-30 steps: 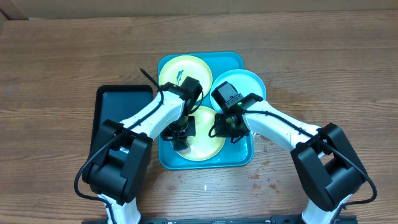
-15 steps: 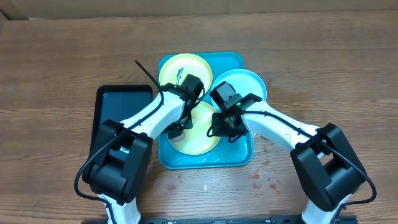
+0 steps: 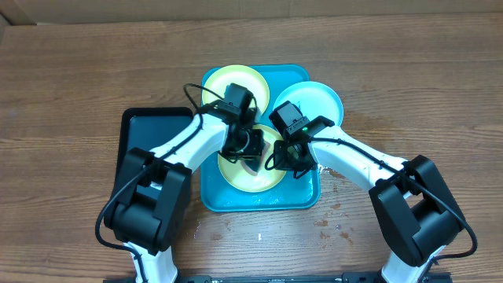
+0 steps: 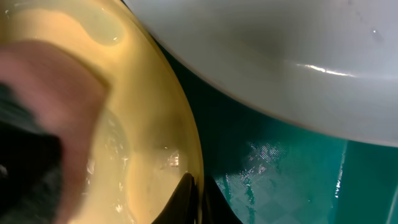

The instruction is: Clean dirty plates on tray and stack at the side

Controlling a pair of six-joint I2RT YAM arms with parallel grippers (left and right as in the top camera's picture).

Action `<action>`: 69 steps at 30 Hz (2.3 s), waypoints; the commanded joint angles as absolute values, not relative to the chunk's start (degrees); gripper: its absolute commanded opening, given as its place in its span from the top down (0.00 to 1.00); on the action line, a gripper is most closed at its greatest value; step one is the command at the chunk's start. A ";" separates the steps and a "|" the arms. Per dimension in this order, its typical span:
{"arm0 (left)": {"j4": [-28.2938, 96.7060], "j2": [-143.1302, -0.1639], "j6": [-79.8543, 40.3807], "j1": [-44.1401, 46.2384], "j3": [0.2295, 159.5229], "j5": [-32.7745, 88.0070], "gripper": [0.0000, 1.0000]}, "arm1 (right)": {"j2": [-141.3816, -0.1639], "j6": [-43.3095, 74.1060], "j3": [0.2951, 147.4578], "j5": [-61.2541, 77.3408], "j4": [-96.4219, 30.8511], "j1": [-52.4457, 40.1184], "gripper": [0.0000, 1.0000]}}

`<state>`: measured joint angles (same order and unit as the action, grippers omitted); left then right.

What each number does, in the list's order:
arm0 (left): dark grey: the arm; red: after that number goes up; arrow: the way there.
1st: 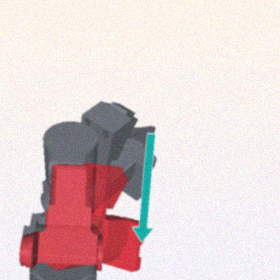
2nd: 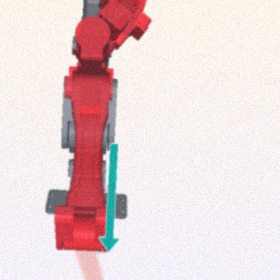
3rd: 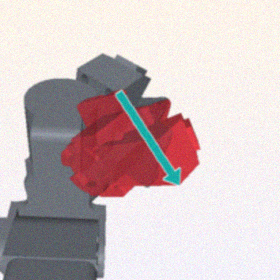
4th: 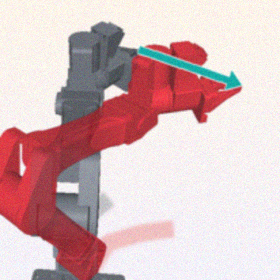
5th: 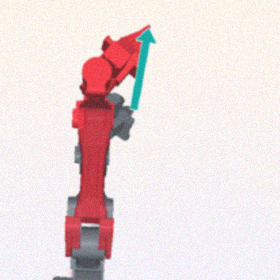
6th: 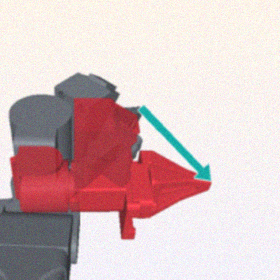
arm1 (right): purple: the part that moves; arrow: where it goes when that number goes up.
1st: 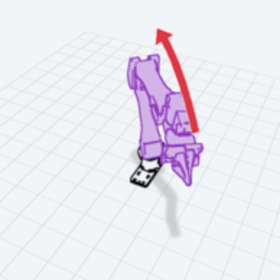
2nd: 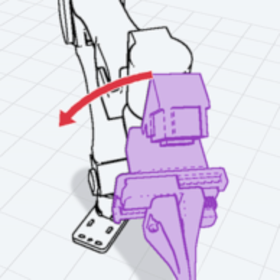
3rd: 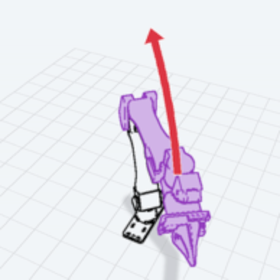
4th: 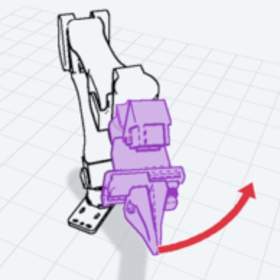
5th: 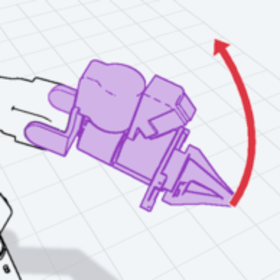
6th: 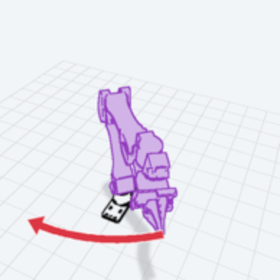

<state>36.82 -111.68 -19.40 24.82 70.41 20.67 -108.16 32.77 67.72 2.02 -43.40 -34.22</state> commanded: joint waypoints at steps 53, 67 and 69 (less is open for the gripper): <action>66.52 -93.19 -17.69 -9.98 80.93 11.73 0.36 | -104.79 24.93 73.84 -1.91 -54.50 -36.07 0.96; 85.65 -72.69 -14.74 -12.27 103.48 16.38 0.37 | -104.64 15.97 94.83 -14.85 -39.13 -52.45 0.96; 85.38 -68.88 -14.76 -12.27 104.64 16.14 0.13 | -106.08 15.99 94.83 -15.62 -35.66 -53.12 0.96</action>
